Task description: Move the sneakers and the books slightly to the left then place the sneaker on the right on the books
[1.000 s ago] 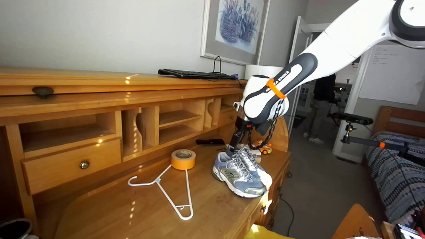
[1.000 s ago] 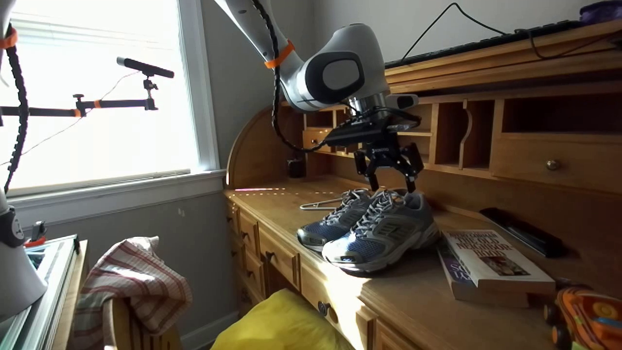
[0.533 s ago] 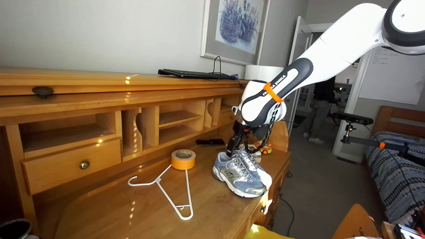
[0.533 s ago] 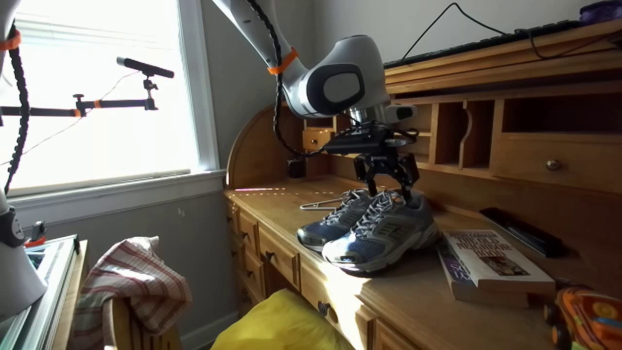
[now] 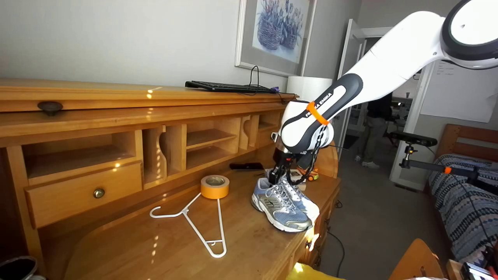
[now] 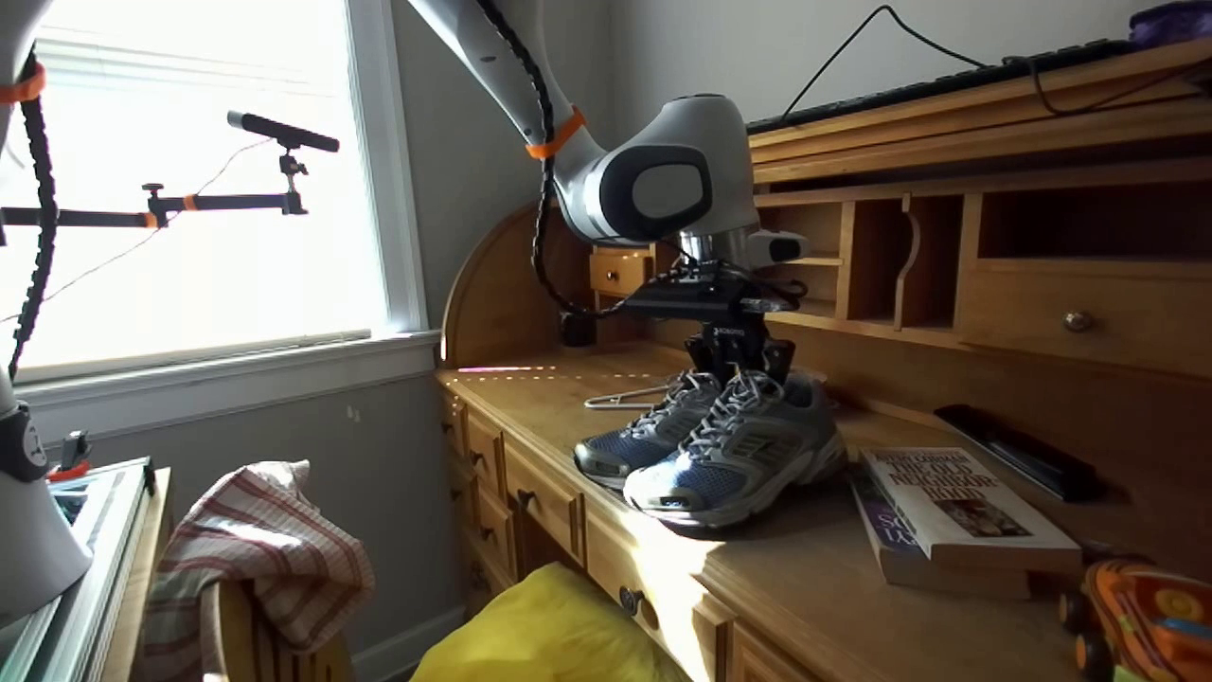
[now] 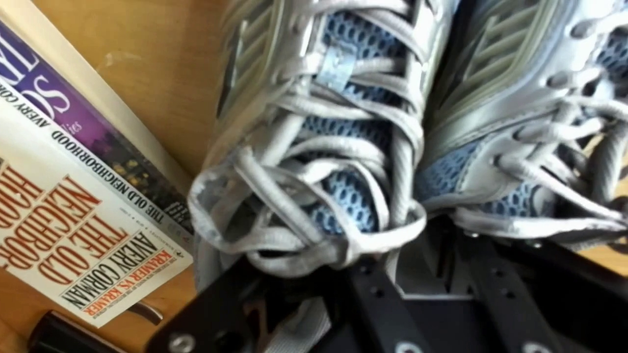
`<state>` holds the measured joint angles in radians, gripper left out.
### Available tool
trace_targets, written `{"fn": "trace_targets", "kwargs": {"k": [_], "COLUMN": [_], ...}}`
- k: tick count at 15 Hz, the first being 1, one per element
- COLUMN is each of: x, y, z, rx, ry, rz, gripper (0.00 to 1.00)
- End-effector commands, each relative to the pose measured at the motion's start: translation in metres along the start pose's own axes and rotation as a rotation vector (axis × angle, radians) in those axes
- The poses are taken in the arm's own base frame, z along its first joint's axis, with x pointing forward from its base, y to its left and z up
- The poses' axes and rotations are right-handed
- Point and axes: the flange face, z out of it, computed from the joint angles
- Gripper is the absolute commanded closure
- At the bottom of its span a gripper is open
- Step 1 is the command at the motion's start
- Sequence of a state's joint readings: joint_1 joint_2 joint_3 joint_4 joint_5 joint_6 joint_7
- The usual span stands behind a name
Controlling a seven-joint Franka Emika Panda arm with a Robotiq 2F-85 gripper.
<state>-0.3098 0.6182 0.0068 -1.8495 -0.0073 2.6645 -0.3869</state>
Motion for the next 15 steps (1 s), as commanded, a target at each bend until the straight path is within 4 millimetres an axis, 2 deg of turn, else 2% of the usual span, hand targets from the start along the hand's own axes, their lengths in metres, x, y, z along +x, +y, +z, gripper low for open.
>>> {"fn": "trace_targets", "kwargs": {"k": [1, 3, 4, 15], "x": [0.005, 0.008, 0.009, 0.043], "y": [-0.008, -0.018, -0.023, -0.072], "z": [-0.01, -0.018, -0.021, -0.043], "rx": [0.077, 0.121, 0.14, 0.224], "ry": [-0.054, -0.073, -0.084, -0.076], "rz": [0.039, 0.049, 0.049, 0.073], "gripper": [0.93, 0.98, 0.96, 0.96]}}
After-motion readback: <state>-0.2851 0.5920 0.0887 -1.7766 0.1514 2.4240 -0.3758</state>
